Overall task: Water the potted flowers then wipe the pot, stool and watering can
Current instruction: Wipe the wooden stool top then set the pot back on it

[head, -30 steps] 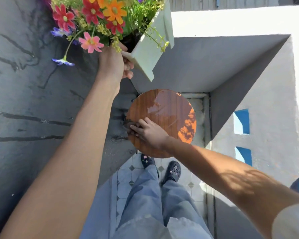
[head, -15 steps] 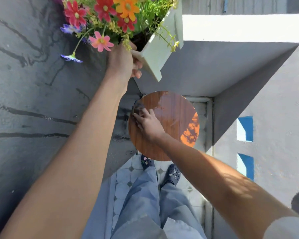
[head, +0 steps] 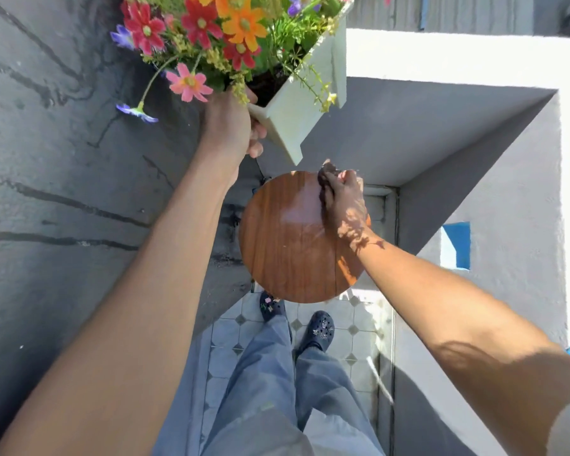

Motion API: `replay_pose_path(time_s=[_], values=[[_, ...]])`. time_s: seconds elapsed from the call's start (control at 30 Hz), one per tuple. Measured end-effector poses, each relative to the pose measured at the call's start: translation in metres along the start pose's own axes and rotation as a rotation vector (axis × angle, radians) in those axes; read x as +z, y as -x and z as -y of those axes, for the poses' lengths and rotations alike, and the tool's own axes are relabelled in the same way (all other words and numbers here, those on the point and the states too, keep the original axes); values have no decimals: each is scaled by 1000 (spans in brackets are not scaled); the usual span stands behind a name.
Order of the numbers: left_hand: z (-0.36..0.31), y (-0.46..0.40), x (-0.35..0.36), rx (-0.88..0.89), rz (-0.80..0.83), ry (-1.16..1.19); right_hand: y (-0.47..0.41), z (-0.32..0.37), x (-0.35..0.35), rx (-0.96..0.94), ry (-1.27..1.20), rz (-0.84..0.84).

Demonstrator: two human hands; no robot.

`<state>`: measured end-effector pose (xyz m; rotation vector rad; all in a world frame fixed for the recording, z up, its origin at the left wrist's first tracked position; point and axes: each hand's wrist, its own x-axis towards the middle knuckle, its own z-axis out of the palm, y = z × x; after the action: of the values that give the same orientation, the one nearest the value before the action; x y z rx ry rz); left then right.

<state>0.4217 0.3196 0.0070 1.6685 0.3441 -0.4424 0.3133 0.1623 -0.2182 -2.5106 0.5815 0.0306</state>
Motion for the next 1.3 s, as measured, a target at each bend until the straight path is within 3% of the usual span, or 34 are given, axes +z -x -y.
replay_pose_path(time_s=[0.1,0.27,0.4,0.5,0.63,0.73,0.97,1.07,1.17,1.3], values=[[1,2,0,-1,-8,7,24,30,18,-87,18,26],[2,7,6,-5,-14,9,116,94,58,-419,-53,270],[6,12,4,7,-13,-6,155,64,60,-582,-57,255],[11,15,0,-8,-8,-6,136,6,32,-519,29,139],[17,20,-2,-17,-16,0,68,-66,-14,-13,46,-99],[20,26,0,-27,-20,18,58,-48,-22,-47,78,-141],[28,31,5,-37,-20,8,148,40,47,-257,-96,129],[32,32,4,-35,-29,-3,195,26,50,-319,-86,236],[37,31,2,-40,-22,10,201,-17,21,-407,15,206],[41,30,0,-38,0,9,146,-64,-30,-84,47,30]])
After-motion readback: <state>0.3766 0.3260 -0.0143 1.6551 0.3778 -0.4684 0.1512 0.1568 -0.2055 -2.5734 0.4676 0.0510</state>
